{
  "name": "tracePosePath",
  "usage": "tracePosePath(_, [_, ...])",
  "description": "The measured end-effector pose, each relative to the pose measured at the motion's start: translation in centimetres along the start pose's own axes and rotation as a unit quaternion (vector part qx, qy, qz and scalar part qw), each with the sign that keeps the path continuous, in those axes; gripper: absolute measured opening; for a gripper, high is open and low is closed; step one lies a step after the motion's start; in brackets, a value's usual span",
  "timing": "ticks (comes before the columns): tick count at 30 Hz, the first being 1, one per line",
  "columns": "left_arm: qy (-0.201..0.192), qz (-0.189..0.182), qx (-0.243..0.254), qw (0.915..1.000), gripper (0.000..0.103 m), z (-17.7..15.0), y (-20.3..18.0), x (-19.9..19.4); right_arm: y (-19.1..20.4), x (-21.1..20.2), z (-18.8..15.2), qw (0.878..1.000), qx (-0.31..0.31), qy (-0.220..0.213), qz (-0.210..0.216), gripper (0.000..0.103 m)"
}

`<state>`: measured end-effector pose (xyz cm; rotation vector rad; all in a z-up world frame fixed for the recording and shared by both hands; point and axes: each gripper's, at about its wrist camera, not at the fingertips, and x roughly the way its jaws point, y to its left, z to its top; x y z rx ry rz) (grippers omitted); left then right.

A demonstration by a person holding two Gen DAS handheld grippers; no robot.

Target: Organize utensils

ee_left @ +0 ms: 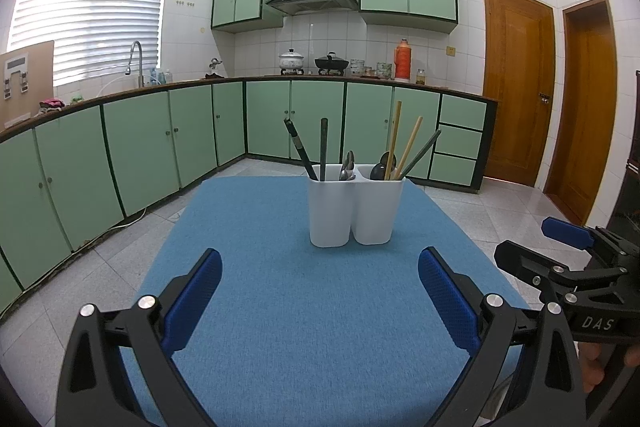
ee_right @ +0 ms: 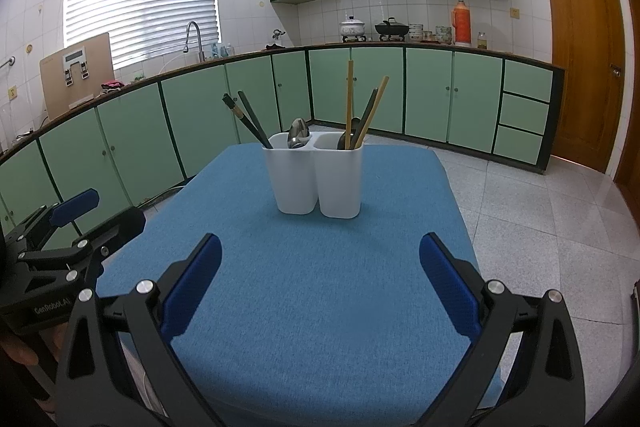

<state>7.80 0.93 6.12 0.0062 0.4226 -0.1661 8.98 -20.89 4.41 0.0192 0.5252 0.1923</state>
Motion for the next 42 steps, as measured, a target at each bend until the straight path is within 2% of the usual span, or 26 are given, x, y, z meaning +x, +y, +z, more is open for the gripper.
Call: tracePosePath(42, [-0.004, 0.0, -0.002, 1.0, 0.096, 0.17, 0.09, -0.04, 0.51, 0.31, 0.04, 1.0, 0.0, 0.001, 0.001, 0.096])
